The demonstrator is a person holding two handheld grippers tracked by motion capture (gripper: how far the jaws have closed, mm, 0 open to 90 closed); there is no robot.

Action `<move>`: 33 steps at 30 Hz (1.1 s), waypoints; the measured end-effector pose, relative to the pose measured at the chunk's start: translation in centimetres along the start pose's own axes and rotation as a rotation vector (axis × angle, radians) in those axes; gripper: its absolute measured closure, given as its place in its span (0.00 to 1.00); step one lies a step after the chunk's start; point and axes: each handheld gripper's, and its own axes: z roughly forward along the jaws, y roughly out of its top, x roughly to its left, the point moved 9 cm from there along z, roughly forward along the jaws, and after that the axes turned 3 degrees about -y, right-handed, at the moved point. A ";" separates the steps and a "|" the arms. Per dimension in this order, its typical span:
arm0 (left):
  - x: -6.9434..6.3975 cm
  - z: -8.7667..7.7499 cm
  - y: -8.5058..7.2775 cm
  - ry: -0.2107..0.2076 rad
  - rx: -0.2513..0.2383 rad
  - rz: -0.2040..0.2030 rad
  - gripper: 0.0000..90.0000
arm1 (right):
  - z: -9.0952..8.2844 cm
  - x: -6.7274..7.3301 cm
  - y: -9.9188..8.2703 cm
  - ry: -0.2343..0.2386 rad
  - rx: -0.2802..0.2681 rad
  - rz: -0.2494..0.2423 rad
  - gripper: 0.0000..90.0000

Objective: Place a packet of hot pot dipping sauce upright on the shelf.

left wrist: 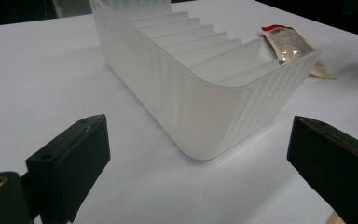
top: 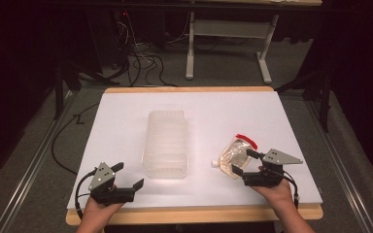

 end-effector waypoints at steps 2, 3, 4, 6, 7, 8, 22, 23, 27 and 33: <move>0.0 0.0 0.0 0.000 -0.003 0.001 0.07 | -0.1 0.0 0.0 -0.001 -0.003 0.002 0.14; -0.1 0.0 0.1 -0.001 -0.004 0.001 0.07 | -0.1 0.1 0.0 -0.001 -0.001 0.001 0.14; -0.1 0.0 0.1 -0.002 -0.004 0.003 0.07 | -0.1 0.1 0.0 -0.002 0.000 -0.001 0.14; -0.1 -0.1 0.2 -0.001 -0.008 0.000 0.07 | -0.2 0.0 -0.1 -0.006 0.002 -0.001 0.14; -0.1 -0.1 0.2 0.000 -0.009 -0.001 0.07 | -0.1 0.0 -0.2 -0.005 0.004 0.003 0.14; -0.1 -0.1 0.2 0.000 -0.008 -0.002 0.07 | -0.1 -0.1 -0.2 -0.004 0.007 0.003 0.14; -0.2 0.3 0.0 -0.008 0.006 0.009 0.07 | 0.0 -0.4 -0.9 0.041 0.060 0.063 0.23; -0.2 0.3 0.0 -0.008 0.008 0.009 0.07 | 0.1 -0.5 -1.0 0.040 0.063 0.061 0.23; -0.2 0.2 0.1 -0.010 0.001 0.003 0.07 | 0.1 -0.7 -1.1 0.030 0.068 0.060 0.24; -0.2 -0.2 0.3 -0.008 -0.011 0.002 0.07 | 0.1 -1.4 -1.9 0.005 0.109 0.034 0.29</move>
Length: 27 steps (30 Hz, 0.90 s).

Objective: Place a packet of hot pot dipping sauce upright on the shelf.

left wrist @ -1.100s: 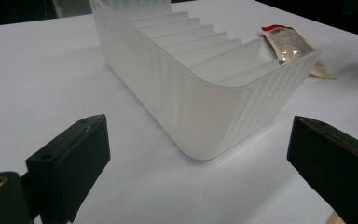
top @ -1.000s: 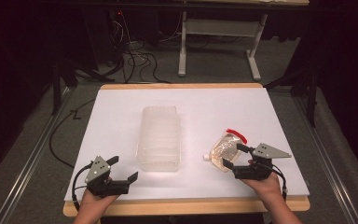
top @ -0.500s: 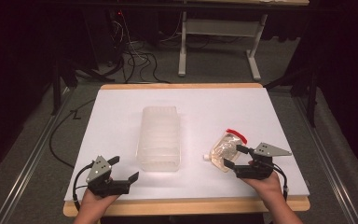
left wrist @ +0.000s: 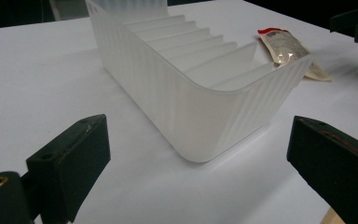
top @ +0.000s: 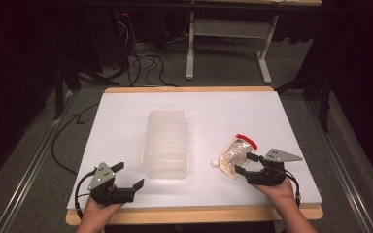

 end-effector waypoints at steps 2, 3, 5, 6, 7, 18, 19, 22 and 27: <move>0.0 0.0 0.0 0.003 0.001 0.000 0.07 | 0.1 -0.1 -0.2 0.004 0.012 -0.010 0.30; 0.1 0.0 -0.1 0.005 0.003 0.000 0.07 | 0.2 -0.1 -0.5 0.004 0.033 -0.011 0.32; 0.1 0.1 -0.1 0.007 0.004 -0.003 0.07 | 0.3 -0.1 -0.6 0.005 0.038 -0.014 0.34; 0.2 0.2 -0.1 0.007 0.006 -0.001 0.07 | 0.4 0.0 -0.8 0.008 0.053 -0.019 0.35; 0.2 0.2 -0.1 0.007 0.007 -0.001 0.07 | 0.5 0.1 -1.0 0.012 0.065 -0.028 0.36; 0.1 0.1 -0.1 0.002 0.012 0.008 0.07 | 2.1 1.5 -2.6 0.066 0.181 -0.082 0.42; 0.1 0.1 -0.1 0.004 0.007 0.004 0.07 | 2.2 1.6 -2.8 0.062 0.193 -0.087 0.42; 0.1 0.1 -0.2 0.002 0.013 0.008 0.07 | 2.5 1.5 -3.2 0.053 0.220 -0.091 0.41; 0.1 0.1 -0.2 0.004 0.013 0.006 0.07 | 2.8 1.2 -4.1 0.012 0.262 -0.159 0.47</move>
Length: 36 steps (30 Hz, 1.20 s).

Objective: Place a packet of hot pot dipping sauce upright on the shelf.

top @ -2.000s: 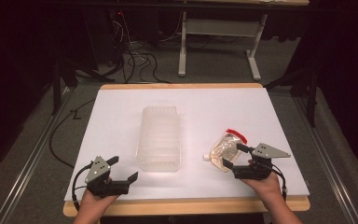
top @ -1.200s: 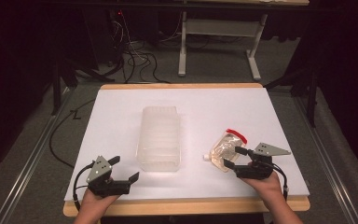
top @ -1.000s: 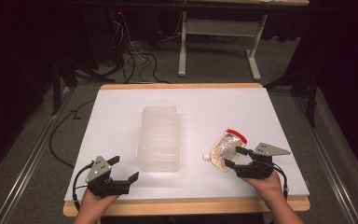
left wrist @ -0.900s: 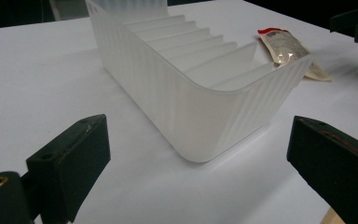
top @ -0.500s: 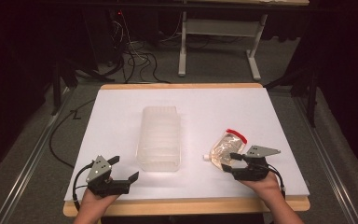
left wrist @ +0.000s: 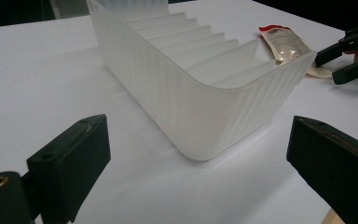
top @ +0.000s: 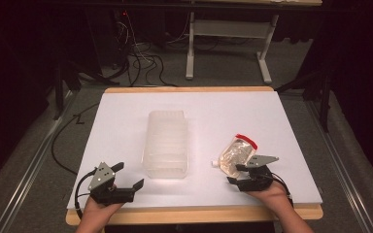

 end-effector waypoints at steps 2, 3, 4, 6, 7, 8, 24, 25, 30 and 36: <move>0.0 0.0 -0.1 -0.003 0.008 0.001 0.07 | 0.0 -0.1 -0.1 -0.021 0.001 -0.017 0.51; 0.0 -0.1 -0.1 -0.002 0.007 0.001 0.07 | 0.0 -0.2 -0.1 -0.045 0.000 -0.031 0.53; 0.0 -0.1 -0.1 -0.002 0.002 -0.002 0.07 | 0.0 -0.2 -0.1 -0.047 -0.001 -0.032 0.54; 0.0 -0.2 0.0 -0.002 -0.003 -0.006 0.07 | 0.0 -0.2 -0.1 -0.055 -0.004 -0.034 0.56; 0.0 -0.2 -0.1 -0.003 0.000 -0.004 0.07 | 0.0 -0.3 -0.1 -0.059 -0.006 -0.036 0.59; 0.0 -0.2 -0.1 -0.004 0.002 -0.003 0.07 | 0.0 -0.4 -0.1 -0.059 -0.005 -0.021 0.62; 0.0 0.0 -0.2 -0.005 0.013 -0.003 0.08 | -0.1 -1.1 0.1 -0.011 -0.017 0.005 0.86; -0.1 0.0 -0.2 -0.003 0.010 -0.005 0.08 | -0.1 -1.0 0.1 -0.003 -0.016 -0.001 0.85; 0.0 0.0 -0.3 -0.002 0.015 -0.002 0.08 | 0.1 -0.6 0.2 0.007 -0.016 -0.042 0.75; 0.0 -0.1 -0.3 -0.002 0.012 -0.005 0.08 | 0.2 -0.4 0.3 0.000 -0.012 -0.073 0.78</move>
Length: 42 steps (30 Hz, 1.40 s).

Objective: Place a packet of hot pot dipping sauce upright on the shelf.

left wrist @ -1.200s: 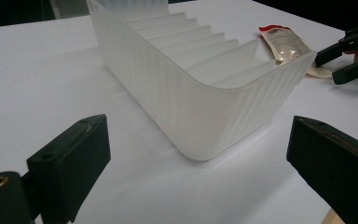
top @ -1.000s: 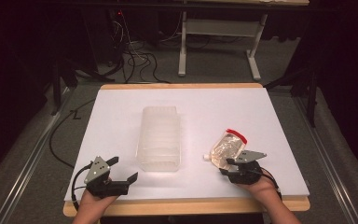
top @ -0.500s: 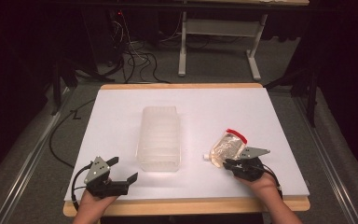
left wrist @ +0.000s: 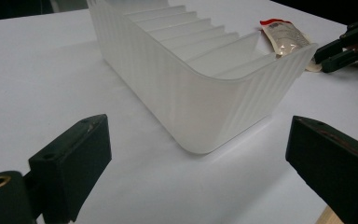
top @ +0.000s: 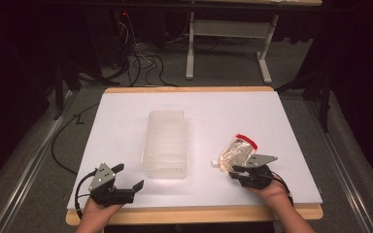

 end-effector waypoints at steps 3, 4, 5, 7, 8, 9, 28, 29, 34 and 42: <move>0.0 0.1 -0.1 0.000 0.006 0.004 0.08 | 0.0 0.2 0.0 0.014 0.004 -0.009 0.85; 0.0 0.1 -0.1 -0.001 0.007 0.005 0.08 | 0.0 0.3 0.0 0.013 0.012 -0.012 0.88; 0.0 0.1 -0.1 -0.001 0.007 0.005 0.08 | 0.0 0.3 0.0 0.013 0.012 -0.012 0.88; 0.0 0.1 -0.1 -0.001 0.004 0.003 0.08 | 0.0 0.3 0.1 0.010 0.016 -0.012 0.91; 0.0 0.1 -0.1 -0.001 0.007 0.005 0.08 | 0.0 0.3 0.1 0.009 0.022 -0.014 0.92; 0.0 0.1 -0.1 -0.002 0.008 0.003 0.08 | 0.0 0.2 0.1 0.009 0.022 -0.011 0.94; 0.4 -0.1 -0.1 0.011 0.002 -0.009 0.09 | -2.1 -0.3 2.4 -0.033 -0.112 -0.044 1.00; 0.4 0.0 -0.2 0.012 0.003 -0.010 0.09 | -2.3 -0.4 2.7 -0.034 -0.130 -0.040 1.00; 0.5 -0.2 -0.2 0.015 0.001 -0.016 0.09 | -3.8 -1.3 4.7 -0.057 -0.232 0.001 1.00; 0.6 -0.1 -0.1 0.018 0.000 -0.019 0.09 | -5.9 -4.4 8.0 -0.138 -0.368 0.074 1.00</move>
